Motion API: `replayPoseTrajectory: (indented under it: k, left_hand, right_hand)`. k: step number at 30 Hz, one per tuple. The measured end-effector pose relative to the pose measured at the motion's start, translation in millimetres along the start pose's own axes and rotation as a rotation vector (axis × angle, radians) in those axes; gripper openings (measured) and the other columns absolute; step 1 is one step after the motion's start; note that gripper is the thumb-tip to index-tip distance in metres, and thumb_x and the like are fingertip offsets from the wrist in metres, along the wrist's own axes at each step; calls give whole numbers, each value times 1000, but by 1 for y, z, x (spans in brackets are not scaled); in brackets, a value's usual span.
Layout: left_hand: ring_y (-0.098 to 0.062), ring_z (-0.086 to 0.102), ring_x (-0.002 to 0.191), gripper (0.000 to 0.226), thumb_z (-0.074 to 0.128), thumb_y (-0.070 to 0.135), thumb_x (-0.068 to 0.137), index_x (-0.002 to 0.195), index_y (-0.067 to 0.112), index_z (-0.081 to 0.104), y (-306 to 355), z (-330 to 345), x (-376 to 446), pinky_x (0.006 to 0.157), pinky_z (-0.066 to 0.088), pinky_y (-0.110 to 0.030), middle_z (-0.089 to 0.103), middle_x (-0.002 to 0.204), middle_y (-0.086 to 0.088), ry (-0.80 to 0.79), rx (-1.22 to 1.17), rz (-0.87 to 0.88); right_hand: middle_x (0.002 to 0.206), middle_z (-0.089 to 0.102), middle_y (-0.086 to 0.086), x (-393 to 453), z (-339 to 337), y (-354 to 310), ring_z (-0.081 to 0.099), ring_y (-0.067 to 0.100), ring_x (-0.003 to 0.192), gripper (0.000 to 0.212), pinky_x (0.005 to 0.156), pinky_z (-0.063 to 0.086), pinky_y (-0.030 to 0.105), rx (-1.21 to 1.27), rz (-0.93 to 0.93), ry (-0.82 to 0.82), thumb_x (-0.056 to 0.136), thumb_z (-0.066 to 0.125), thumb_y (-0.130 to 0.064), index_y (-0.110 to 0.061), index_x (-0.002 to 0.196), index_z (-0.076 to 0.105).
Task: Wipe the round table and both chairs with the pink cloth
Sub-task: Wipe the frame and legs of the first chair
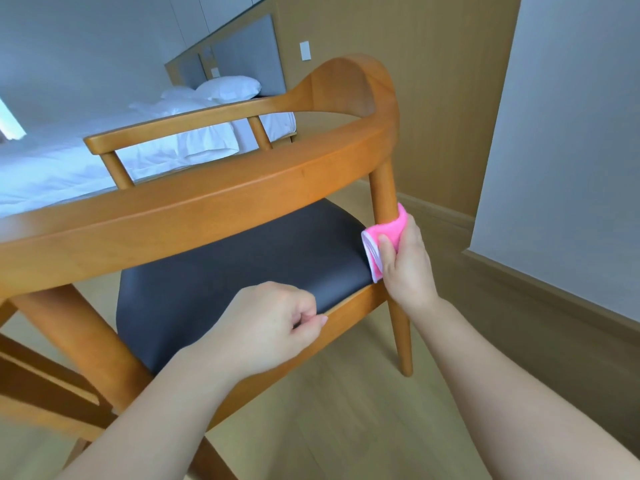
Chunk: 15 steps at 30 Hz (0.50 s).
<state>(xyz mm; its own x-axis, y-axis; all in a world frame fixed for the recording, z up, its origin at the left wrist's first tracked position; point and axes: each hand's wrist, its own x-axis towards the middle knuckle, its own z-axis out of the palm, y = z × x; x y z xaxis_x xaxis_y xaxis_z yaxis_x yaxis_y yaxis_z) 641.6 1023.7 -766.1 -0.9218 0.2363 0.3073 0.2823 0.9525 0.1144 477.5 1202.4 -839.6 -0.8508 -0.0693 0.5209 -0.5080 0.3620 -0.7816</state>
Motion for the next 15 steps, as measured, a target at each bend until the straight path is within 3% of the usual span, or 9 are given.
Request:
replayPoseTrajectory:
  k: [2, 9, 15]
  left_hand:
    - [-15, 48, 59, 39, 52, 45, 87, 58, 22, 42, -1, 0, 1, 46, 36, -24, 42, 52, 5, 6, 2, 4]
    - [-12, 46, 59, 42, 54, 39, 88, 54, 27, 34, 2, -2, 3, 52, 44, -31, 40, 56, 7, 11, -34, 8]
    - [-12, 46, 58, 43, 56, 37, 88, 53, 29, 31, 2, -2, 4, 52, 43, -31, 39, 54, 8, 19, -41, 27]
  right_hand:
    - [138, 44, -1, 16, -4, -19, 45, 16, 125, 56, 98, 41, 30, -4, -57, 35, 99, 40, -41, -26, 149, 20]
    - [126, 51, 8, 49, -11, -78, 50, 25, 115, 43, 97, 44, 44, 8, -61, 151, 99, 40, -30, -8, 136, 39]
    - [123, 53, 5, 49, -13, -79, 52, 22, 112, 40, 94, 46, 43, 4, -85, 145, 99, 41, -31, -11, 134, 41]
